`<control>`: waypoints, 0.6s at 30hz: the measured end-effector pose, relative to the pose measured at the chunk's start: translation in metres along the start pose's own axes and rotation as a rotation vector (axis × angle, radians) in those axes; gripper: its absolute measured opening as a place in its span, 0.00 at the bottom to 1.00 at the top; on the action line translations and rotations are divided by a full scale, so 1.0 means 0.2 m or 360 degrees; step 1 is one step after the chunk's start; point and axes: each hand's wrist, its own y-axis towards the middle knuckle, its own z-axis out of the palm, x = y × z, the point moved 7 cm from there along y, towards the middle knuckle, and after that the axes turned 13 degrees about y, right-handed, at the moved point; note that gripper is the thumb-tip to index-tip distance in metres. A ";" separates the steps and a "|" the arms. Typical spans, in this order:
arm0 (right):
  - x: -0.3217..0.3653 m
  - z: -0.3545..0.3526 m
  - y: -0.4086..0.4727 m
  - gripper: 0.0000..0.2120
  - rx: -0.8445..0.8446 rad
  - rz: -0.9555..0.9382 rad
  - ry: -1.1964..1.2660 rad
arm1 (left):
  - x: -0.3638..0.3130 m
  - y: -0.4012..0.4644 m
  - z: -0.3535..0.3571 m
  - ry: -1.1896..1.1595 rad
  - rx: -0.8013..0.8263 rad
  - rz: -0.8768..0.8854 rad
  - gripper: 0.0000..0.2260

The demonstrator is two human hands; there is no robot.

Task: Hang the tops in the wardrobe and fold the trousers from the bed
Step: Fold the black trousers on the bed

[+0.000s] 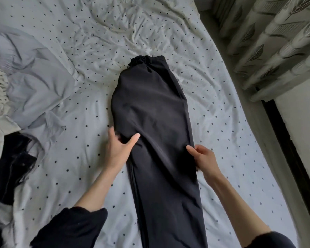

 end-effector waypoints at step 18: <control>-0.65 -0.25 -0.52 0.17 0.0089 0.0000 -0.0310 | 0.38 -0.48 0.13 0.0341 -0.0225 0.0038 0.13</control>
